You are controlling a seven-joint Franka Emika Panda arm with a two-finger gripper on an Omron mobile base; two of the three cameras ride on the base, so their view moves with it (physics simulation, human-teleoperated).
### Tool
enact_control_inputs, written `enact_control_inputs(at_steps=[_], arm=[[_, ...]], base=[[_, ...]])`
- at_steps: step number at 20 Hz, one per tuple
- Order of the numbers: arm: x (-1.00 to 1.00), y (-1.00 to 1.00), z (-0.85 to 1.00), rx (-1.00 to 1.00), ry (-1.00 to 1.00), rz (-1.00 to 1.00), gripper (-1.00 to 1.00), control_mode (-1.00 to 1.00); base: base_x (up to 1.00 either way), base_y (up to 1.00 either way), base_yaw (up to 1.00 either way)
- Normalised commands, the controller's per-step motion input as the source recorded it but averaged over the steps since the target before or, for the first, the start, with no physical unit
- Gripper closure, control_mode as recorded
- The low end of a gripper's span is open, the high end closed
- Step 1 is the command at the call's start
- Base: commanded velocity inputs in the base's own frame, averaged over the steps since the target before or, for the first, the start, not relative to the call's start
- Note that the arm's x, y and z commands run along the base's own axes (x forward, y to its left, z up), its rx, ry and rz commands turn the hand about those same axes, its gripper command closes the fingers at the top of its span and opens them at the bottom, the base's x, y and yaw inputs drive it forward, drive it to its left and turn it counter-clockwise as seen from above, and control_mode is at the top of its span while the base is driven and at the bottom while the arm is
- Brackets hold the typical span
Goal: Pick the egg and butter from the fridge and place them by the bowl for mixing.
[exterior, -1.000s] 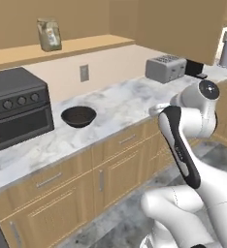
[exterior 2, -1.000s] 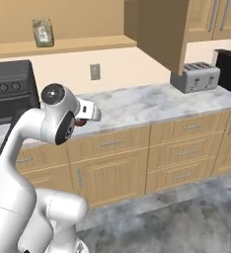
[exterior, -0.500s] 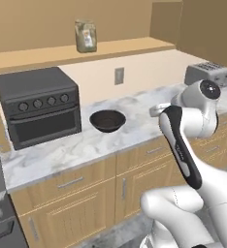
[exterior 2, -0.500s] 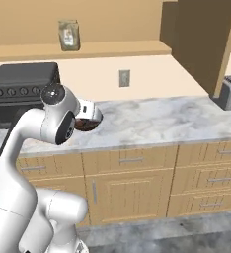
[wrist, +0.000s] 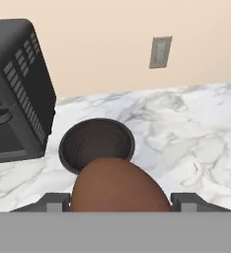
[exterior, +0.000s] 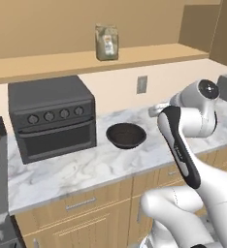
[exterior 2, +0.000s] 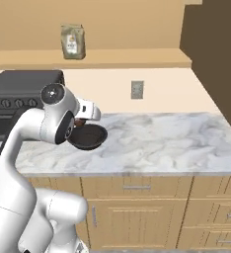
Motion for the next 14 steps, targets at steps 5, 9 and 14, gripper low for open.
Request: enact_control_inputs(at_steps=[5, 9, 14], arm=[[0.00, 0.00, 0.00, 0.00, 0.00, 0.00, 1.00, 1.00], [0.00, 0.00, 0.00, 0.00, 0.00, 0.00, 1.00, 1.00], [0.00, 0.00, 0.00, 0.00, 0.00, 0.00, 1.00, 1.00]], base=[[0.42, -0.51, 0.10], [0.38, -0.44, 0.21], [0.40, -0.27, 0.45]])
